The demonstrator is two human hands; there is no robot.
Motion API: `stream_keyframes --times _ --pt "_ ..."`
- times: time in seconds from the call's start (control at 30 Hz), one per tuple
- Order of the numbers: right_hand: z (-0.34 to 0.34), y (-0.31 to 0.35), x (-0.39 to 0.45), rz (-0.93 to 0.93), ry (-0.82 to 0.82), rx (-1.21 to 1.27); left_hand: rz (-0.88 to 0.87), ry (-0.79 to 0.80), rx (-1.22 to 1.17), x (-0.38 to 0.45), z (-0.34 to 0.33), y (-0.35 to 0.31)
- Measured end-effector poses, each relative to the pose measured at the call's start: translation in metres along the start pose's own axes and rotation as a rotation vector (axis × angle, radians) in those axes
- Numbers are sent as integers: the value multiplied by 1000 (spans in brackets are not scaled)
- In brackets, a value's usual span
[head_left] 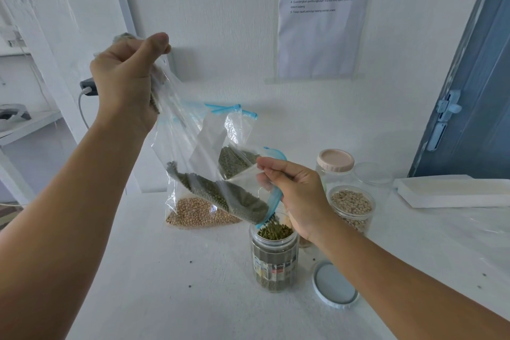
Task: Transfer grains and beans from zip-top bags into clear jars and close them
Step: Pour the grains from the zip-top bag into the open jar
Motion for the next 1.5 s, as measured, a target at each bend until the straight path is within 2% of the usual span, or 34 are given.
stream_keyframes --times 1.5 --pt "5 0 -2 45 40 -23 -15 -2 -12 -1 -1 -6"
Point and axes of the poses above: each hand's wrist, its own x-axis towards the middle knuckle, its own z-axis out of the back of the hand, y = z × x, the point moved 9 cm from there along x, towards the middle knuckle, and after that the axes turned 10 degrees about -y, right-handed, at the moved point
